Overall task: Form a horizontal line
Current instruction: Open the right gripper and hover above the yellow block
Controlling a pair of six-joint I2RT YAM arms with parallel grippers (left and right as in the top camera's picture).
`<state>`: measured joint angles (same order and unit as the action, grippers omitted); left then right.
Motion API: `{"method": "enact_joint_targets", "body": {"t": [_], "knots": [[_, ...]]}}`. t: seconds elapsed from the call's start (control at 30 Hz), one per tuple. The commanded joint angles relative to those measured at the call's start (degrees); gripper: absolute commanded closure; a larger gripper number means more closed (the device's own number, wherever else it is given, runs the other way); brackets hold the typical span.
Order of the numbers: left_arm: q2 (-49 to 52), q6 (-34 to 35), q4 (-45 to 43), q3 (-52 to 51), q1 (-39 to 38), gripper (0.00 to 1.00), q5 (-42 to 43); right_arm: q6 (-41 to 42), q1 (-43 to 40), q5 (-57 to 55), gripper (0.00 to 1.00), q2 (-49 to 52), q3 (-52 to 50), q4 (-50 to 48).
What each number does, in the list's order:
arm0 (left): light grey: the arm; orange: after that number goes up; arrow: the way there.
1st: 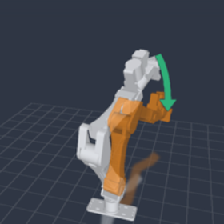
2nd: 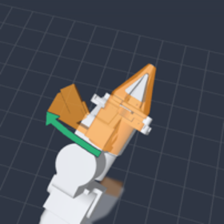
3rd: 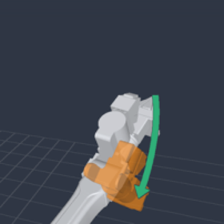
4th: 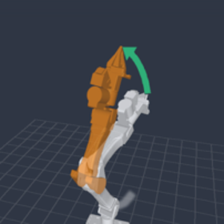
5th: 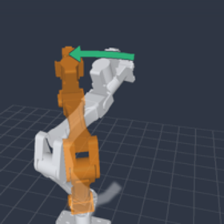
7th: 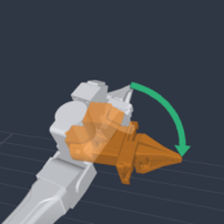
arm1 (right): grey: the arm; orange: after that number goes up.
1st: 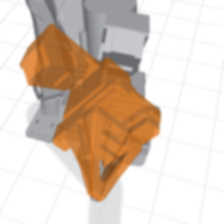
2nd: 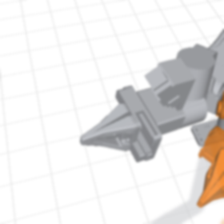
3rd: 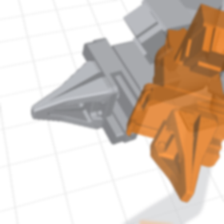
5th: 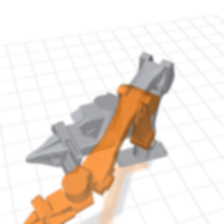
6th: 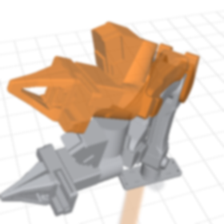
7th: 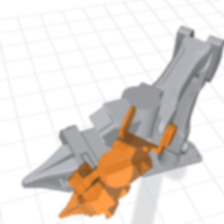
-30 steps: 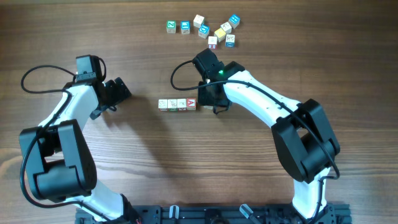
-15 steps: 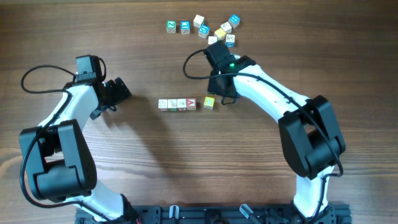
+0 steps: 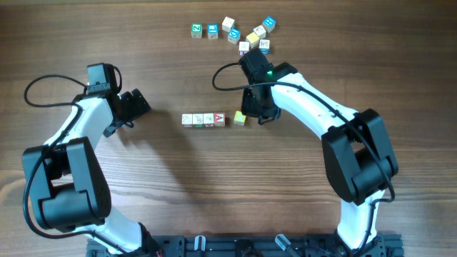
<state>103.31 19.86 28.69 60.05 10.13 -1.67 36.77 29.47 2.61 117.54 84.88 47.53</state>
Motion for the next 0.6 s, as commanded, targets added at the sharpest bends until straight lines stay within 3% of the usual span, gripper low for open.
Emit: {"method": "enact_joint_targets", "body": {"t": [0.0,0.27,0.4,0.57], "knots": [[0.22,0.33,0.0,-0.2,0.17,0.0,-0.35,-0.57,0.24,4.07,0.95,1.14,-0.15,-0.22],[0.22,0.33,0.02,-0.2,0.17,0.0,-0.35,-0.35,0.35,6.84,0.96,1.14,-0.15,-0.24],[0.22,0.33,0.0,-0.2,0.17,0.0,-0.35,2.6,0.35,-0.04,0.96,1.14,-0.15,1.42],[0.22,0.33,0.0,-0.2,0.15,0.0,-0.35,2.95,0.92,0.42,0.96,1.2,-0.17,1.86]]}}
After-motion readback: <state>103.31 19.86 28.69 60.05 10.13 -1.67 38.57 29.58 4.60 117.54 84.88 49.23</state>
